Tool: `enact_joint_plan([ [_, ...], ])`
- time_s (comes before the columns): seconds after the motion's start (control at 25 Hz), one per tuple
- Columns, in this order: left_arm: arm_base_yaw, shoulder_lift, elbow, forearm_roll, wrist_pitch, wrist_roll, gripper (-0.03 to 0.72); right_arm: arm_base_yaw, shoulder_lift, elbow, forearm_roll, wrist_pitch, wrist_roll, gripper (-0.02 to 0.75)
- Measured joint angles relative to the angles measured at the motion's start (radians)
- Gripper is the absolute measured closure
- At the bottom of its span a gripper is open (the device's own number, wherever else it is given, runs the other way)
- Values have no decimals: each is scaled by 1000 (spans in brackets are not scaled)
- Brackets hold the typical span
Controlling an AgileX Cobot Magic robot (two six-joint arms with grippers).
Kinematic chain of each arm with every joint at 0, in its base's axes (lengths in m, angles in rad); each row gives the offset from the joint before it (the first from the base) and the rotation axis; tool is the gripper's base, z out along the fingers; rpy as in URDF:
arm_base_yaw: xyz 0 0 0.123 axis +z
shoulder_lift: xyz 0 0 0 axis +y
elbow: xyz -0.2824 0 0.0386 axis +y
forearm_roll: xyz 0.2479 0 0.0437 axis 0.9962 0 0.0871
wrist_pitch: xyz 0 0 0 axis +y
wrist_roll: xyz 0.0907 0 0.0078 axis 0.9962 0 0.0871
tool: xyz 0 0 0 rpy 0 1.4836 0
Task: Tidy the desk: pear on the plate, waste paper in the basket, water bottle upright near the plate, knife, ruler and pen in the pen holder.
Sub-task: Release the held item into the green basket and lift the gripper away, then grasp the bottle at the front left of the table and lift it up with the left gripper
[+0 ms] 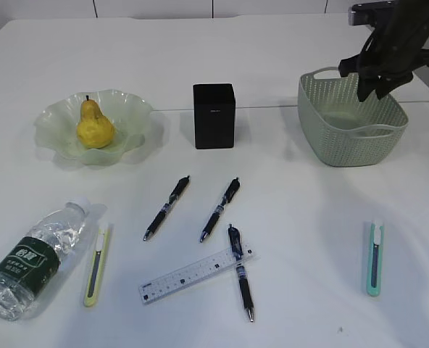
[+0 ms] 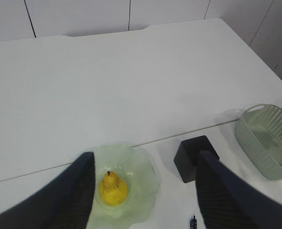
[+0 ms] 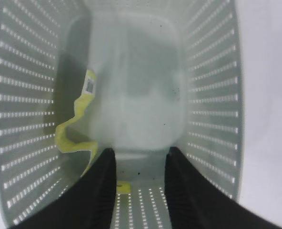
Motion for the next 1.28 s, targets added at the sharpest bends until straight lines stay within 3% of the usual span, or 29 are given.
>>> enact_joint_plan([
  [0.4,0,4,0,24,0,-2,223,0,-33,-61,77,110,0,445],
  [0.8,0,4,0,27,0,-2,266,0,-273,2,92,124,10,444],
  [1.04,0,4,0,27,0,-2,269,0,-438,256,83,86,18,444],
  [1.28,0,4,0,27,0,-2,269,0,-671,686,2,-269,38,444],
])
